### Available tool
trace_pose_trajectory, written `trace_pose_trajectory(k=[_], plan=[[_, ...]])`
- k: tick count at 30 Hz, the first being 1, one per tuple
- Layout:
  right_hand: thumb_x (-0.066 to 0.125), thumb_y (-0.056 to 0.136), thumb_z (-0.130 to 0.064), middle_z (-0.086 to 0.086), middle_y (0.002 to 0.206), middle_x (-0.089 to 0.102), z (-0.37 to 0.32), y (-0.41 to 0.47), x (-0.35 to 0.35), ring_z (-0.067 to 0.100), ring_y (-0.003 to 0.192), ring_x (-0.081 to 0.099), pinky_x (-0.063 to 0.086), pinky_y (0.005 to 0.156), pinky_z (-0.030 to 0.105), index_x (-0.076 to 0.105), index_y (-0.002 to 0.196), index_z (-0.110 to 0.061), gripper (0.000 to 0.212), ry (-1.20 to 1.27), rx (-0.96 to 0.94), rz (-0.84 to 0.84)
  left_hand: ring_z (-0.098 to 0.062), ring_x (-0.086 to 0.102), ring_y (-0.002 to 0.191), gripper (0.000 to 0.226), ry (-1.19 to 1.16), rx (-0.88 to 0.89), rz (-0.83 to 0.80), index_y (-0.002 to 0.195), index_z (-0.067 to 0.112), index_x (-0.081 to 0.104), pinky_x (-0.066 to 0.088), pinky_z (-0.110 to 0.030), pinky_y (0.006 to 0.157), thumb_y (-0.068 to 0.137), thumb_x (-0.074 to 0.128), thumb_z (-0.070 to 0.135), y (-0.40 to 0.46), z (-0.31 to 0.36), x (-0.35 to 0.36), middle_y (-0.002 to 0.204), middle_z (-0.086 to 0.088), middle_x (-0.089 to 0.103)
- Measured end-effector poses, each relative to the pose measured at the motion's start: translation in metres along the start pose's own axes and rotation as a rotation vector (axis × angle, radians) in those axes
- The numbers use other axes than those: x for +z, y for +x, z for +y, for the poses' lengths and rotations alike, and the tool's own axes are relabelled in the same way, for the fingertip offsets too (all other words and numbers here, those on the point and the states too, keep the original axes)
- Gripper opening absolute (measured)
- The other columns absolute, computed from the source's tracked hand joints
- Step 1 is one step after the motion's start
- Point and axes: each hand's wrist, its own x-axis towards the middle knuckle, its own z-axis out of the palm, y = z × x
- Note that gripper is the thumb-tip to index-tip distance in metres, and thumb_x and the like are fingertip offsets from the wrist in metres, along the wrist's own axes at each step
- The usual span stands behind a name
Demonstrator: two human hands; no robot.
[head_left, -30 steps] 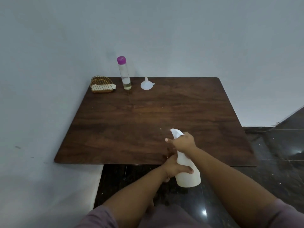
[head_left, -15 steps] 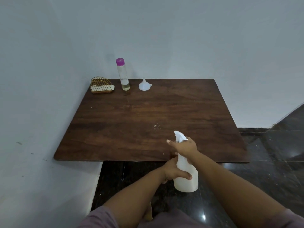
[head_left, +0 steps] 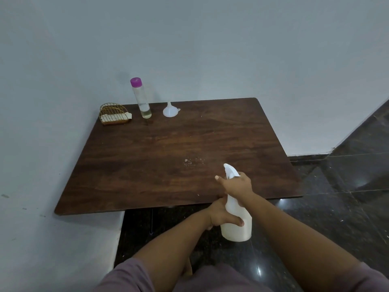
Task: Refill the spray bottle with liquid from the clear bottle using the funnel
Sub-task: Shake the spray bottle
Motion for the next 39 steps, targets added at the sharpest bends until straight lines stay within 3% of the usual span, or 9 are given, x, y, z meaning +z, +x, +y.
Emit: trace_pose_trajectory(k=[6,11,16,18,22,26,29,36,39], plan=[[0.077,0.076,-0.045,0.004,0.102,0.058,0.001,0.004,-0.013,0.022,0.092,0.061,0.053,0.083,0.035,0.046,0.13,-0.008,0.073,-0.017,0.001,0.012,-0.022,0.055,0.119,0.077,-0.013,0.007,0.0,0.121,0.033,0.054,0.047,-0.046,0.101,0.049,0.082,0.035,0.005,0.008,0.008,0.126,-0.001,0.061],[0.075,0.072,-0.055,-0.002,0.096,0.051,0.002,0.009,-0.021,0.017,0.087,0.059,0.05,0.078,0.032,0.044,0.133,-0.007,0.083,-0.037,-0.015,-0.005,-0.022,0.054,0.12,0.078,0.016,0.012,-0.037,0.127,0.025,0.054,0.047,-0.046,0.102,0.055,0.082,0.03,0.012,0.012,0.009,0.128,-0.003,0.06],[0.077,0.07,-0.055,0.001,0.118,0.052,0.001,0.018,-0.026,0.019,0.095,0.059,0.051,0.086,0.034,0.039,0.139,-0.012,0.09,-0.019,-0.022,-0.08,-0.02,0.052,0.122,0.091,0.087,-0.012,-0.004,0.135,0.027,0.048,0.045,-0.046,0.104,0.052,0.084,0.036,0.018,0.016,0.005,0.129,0.002,0.058],[0.078,0.06,-0.064,0.001,0.134,0.047,-0.004,0.02,-0.027,0.025,0.114,0.054,0.049,0.096,0.041,0.034,0.143,-0.02,0.104,-0.023,-0.06,-0.15,-0.019,0.05,0.124,0.096,0.149,0.015,0.036,0.141,0.028,0.039,0.045,-0.044,0.104,0.058,0.086,0.032,0.021,0.021,-0.005,0.133,0.004,0.055],[0.077,0.031,-0.081,-0.001,0.13,0.047,-0.018,0.035,-0.03,0.026,0.12,0.051,0.051,0.095,0.047,0.034,0.138,-0.026,0.128,-0.145,-0.165,-0.196,-0.016,0.054,0.12,0.089,0.34,0.087,0.178,0.136,0.03,0.046,0.05,-0.041,0.099,0.057,0.085,0.039,0.032,0.037,-0.04,0.129,0.007,0.057],[0.081,0.044,-0.065,0.003,0.133,0.047,-0.05,0.042,-0.033,0.023,0.118,0.052,0.05,0.097,0.042,0.03,0.139,-0.026,0.114,-0.14,-0.19,-0.294,-0.017,0.052,0.117,0.095,0.436,0.159,0.307,0.14,0.018,0.033,0.049,-0.032,0.09,0.063,0.087,0.032,0.046,0.071,-0.091,0.129,0.002,0.05],[0.081,0.063,-0.053,0.002,0.135,0.045,-0.077,0.058,-0.028,0.024,0.118,0.051,0.051,0.093,0.038,0.026,0.143,-0.029,0.1,-0.074,-0.206,-0.344,-0.017,0.052,0.115,0.092,0.441,0.201,0.404,0.136,0.021,0.033,0.053,-0.034,0.089,0.064,0.088,0.032,0.06,0.098,-0.13,0.126,0.002,0.05],[0.082,0.069,-0.042,0.003,0.127,0.048,-0.139,0.103,-0.003,0.029,0.112,0.056,0.056,0.087,0.049,0.026,0.14,-0.037,0.09,0.154,-0.162,-0.417,-0.018,0.051,0.117,0.093,0.418,0.295,0.474,0.134,0.025,0.027,0.053,-0.034,0.093,0.064,0.088,0.029,0.086,0.126,-0.194,0.123,0.005,0.047],[0.08,0.068,-0.05,0.002,0.125,0.051,-0.154,0.12,0.013,0.028,0.111,0.058,0.056,0.086,0.05,0.031,0.135,-0.037,0.084,0.222,-0.137,-0.426,-0.017,0.049,0.119,0.098,0.428,0.298,0.46,0.136,0.027,0.02,0.05,-0.034,0.094,0.065,0.087,0.029,0.097,0.129,-0.219,0.129,0.003,0.046]])
